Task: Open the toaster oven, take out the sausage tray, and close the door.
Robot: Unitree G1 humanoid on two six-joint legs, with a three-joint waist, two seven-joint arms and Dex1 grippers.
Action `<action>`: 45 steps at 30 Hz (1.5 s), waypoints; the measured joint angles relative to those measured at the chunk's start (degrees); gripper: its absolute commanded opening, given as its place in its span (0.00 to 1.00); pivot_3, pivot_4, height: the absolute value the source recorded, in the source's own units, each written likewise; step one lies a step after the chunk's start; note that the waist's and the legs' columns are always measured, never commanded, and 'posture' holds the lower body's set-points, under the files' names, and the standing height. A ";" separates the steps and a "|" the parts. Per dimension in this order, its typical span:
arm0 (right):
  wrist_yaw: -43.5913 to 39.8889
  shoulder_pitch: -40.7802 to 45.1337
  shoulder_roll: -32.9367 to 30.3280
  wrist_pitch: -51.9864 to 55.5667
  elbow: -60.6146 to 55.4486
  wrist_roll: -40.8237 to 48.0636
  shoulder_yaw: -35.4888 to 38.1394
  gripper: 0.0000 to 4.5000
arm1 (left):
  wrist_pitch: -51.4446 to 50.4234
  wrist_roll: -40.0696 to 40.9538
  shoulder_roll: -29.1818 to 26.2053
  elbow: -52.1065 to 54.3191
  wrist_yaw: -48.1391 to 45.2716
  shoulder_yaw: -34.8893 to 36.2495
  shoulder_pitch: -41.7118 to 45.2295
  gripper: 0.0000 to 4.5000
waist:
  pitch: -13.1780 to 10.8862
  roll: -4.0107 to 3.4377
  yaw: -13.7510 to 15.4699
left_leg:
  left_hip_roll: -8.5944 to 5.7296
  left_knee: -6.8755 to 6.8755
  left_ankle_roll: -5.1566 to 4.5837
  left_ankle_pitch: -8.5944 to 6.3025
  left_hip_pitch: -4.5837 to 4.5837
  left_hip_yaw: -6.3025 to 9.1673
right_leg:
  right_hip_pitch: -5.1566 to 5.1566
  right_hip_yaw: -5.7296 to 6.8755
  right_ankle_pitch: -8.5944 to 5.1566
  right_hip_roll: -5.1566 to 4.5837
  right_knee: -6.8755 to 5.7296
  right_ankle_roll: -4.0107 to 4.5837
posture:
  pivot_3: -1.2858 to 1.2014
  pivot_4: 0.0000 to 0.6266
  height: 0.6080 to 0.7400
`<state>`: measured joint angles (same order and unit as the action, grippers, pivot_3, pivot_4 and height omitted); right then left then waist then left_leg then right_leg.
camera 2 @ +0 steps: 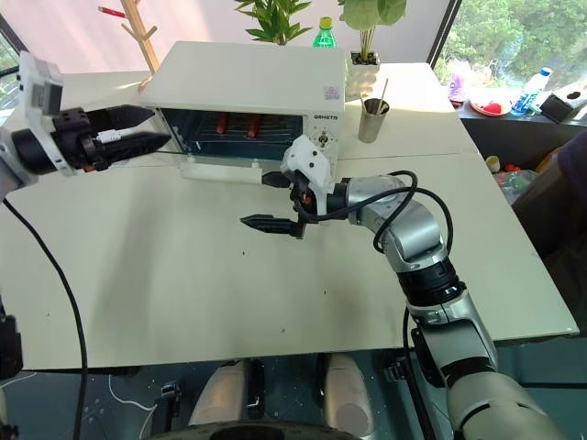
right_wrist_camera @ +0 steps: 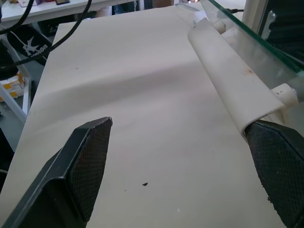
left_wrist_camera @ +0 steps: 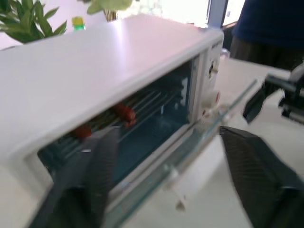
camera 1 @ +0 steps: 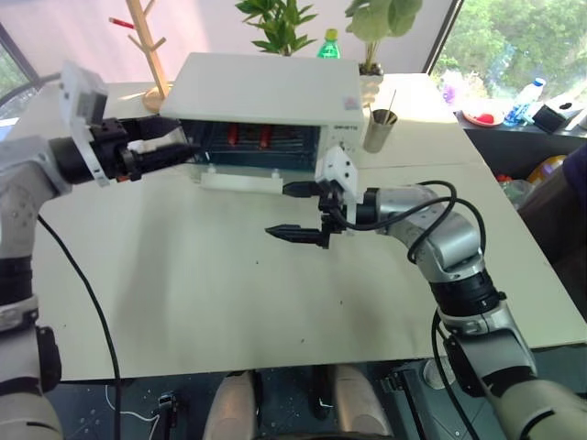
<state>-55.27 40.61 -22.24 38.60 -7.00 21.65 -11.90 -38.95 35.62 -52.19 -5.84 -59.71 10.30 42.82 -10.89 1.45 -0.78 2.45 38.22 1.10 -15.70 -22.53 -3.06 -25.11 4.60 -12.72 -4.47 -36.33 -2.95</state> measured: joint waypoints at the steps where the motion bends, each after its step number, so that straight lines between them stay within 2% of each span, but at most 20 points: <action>1: 0.56 -0.48 0.03 0.33 -0.66 0.06 0.03 1.00 | 0.94 -1.17 0.34 -2.22 -0.69 -1.22 1.71 0.34 | 0.00 0.00 0.07 | -0.01 0.00 0.00 0.00 0.00 0.02 | 0.01 0.01 0.00 0.01 0.00 0.00 | 0.52 0.24 0.82; 3: 1.37 -1.11 0.18 0.99 -1.59 0.33 0.06 1.00 | 2.73 -3.47 0.90 -5.83 -1.90 -3.32 4.21 0.09 | 0.00 0.00 0.09 | -0.02 0.00 0.00 0.00 0.00 0.00 | 0.00 0.00 0.00 0.01 0.00 0.00 | 0.52 0.24 0.82; 4: 1.66 -1.34 0.22 1.19 -1.85 0.62 0.08 1.00 | 3.85 -4.67 1.19 -7.39 -2.46 -4.44 5.21 0.00 | 0.00 0.00 0.05 | -0.02 0.00 0.00 0.00 -0.01 0.00 | 0.00 0.00 0.00 0.01 0.01 0.00 | 0.52 0.24 0.82; 12: 5.01 -3.73 0.64 3.90 -5.45 2.24 0.75 1.00 | 21.57 -20.21 5.67 -30.62 -9.17 -15.28 15.92 0.00 | 0.00 0.02 0.13 | -0.05 0.01 -0.01 0.00 -0.07 -0.01 | -0.04 0.01 0.00 0.01 0.01 0.00 | 0.52 0.24 0.82; 17: 7.06 -4.74 0.47 4.75 -7.49 2.37 1.23 1.00 | 27.33 -24.36 8.34 -39.34 -13.00 -16.45 20.70 0.00 | 0.01 0.03 0.16 | -0.05 0.04 -0.01 0.00 -0.23 0.00 | -0.15 0.02 0.00 0.00 0.02 -0.01 | 0.52 0.24 0.82; 21: 8.47 -6.19 -0.93 5.47 -9.07 2.39 1.71 1.00 | 29.46 -25.77 9.59 -42.31 -15.22 -16.46 22.53 0.00 | 0.01 0.03 0.16 | -0.06 0.05 -0.01 0.00 -0.24 0.01 | -0.15 0.02 0.00 -0.03 0.01 -0.02 | 0.52 0.24 0.82; 27: 9.34 -11.74 -7.62 9.33 -15.04 4.80 6.21 1.00 | 30.06 -26.91 10.01 -43.39 -17.96 -16.38 22.66 0.00 | 0.01 0.05 0.27 | -0.07 0.06 -0.01 0.00 -0.28 0.06 | -0.16 0.04 0.00 -0.04 0.01 -0.02 | 0.52 0.24 0.82; 35: 10.10 -21.20 -18.28 19.38 -28.03 16.33 22.17 1.00 | 29.89 -26.98 7.78 -35.01 -22.82 -16.29 14.55 0.00 | 0.01 0.05 0.06 | -0.02 0.06 -0.02 0.00 -0.19 0.06 | -0.14 0.05 0.00 -0.03 0.00 -0.02 | 0.52 0.24 0.82; 40: 12.87 -21.96 -20.73 23.06 -29.94 21.82 28.81 1.00 | 29.98 -26.98 6.83 -29.83 -22.23 -16.11 8.08 0.00 | 0.01 0.06 0.29 | 0.00 0.07 -0.02 0.01 -0.16 0.07 | -0.08 0.03 0.00 -0.03 0.00 -0.01 | 0.52 0.24 0.82; 45: 15.87 -21.90 -21.38 23.53 -29.92 23.86 30.34 1.00 | 28.67 -26.29 9.26 -22.99 -17.36 -15.32 1.91 0.00 | 0.03 0.08 0.63 | -0.04 0.08 -0.02 0.00 -0.20 0.09 | -0.06 0.01 0.00 -0.07 0.02 -0.02 | 0.52 0.24 0.82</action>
<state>-39.40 18.71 -43.61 62.13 -36.91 45.51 18.45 -10.29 9.33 -42.93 -28.83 -77.07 -5.02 44.73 -10.86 1.53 -0.15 2.41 38.31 1.08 -15.70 -22.73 -2.97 -25.17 4.61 -12.72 -4.54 -36.31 -2.97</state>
